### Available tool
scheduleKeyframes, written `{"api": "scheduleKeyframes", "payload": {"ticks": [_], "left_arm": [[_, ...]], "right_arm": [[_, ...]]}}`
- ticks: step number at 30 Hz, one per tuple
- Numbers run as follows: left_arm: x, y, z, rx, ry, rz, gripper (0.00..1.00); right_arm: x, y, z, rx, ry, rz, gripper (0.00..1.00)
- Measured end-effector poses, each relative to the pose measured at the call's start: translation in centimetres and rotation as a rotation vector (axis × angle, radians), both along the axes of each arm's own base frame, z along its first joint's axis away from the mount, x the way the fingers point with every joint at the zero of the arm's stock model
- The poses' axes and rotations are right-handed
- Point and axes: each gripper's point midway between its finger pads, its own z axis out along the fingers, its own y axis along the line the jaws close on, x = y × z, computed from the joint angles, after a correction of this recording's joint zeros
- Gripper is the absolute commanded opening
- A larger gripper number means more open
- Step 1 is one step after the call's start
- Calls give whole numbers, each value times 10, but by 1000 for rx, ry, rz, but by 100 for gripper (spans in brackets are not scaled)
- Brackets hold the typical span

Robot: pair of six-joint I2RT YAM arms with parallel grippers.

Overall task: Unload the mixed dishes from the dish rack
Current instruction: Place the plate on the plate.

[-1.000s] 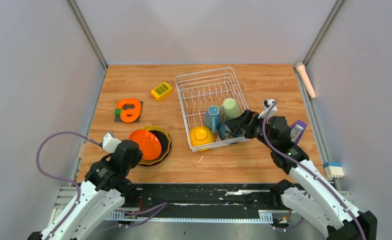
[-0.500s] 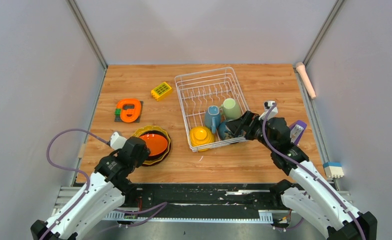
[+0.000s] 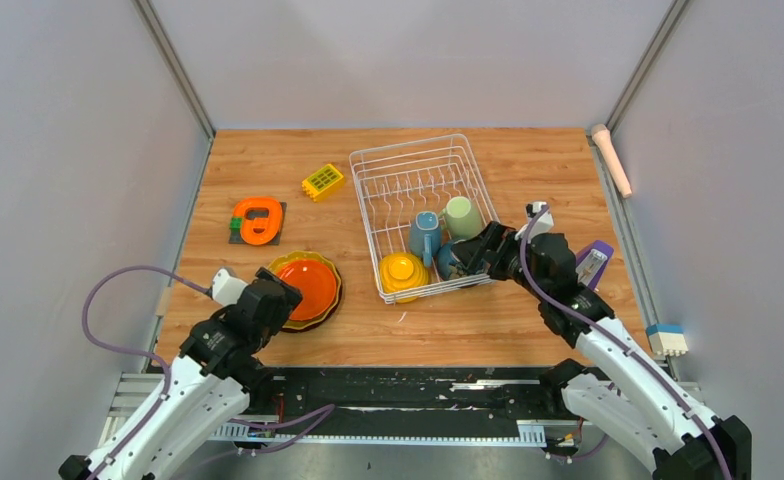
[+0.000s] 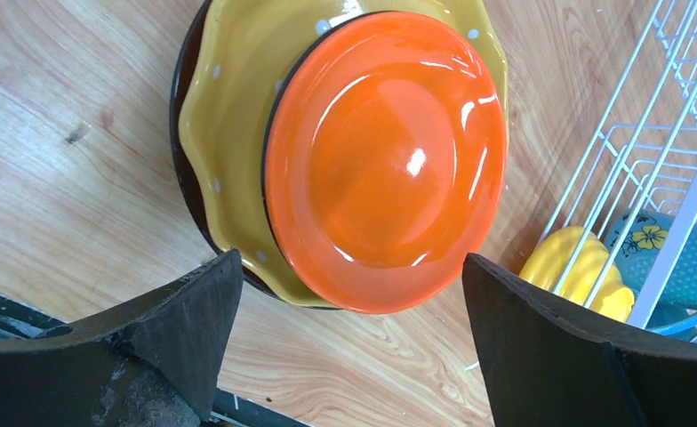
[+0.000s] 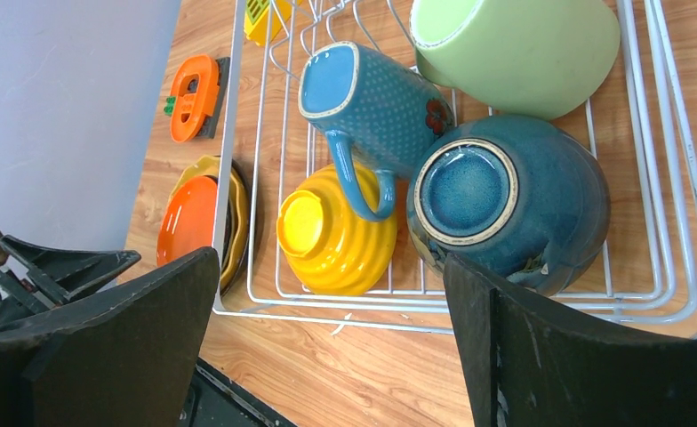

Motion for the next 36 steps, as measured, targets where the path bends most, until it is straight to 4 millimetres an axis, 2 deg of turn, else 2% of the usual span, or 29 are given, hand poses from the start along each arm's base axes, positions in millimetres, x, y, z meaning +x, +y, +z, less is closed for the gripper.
{"api": "scheduleKeyframes", "payload": {"ticks": [5, 13, 17, 22, 27, 31, 36], "left_arm": [[-3, 8, 9, 26, -16, 6, 100], [13, 5, 55, 97, -122, -82, 100], [27, -10, 54, 162, -83, -184, 100], [47, -49, 51, 221, 4, -413, 100], [65, -80, 61, 237, 8, -584, 100], [65, -92, 63, 227, -6, -668, 100], [62, -94, 65, 221, -40, -699, 100]], "right_arm": [[1, 1, -6, -10, 17, 0, 100], [1, 4, -17, -32, 66, 18, 100], [2, 8, -17, -40, 94, 38, 100], [12, 15, -12, -56, 123, 49, 100], [36, 31, -6, -78, 158, 70, 100], [53, 44, -8, -106, 195, 90, 100], [68, 67, -13, -175, 231, 115, 100]]}}
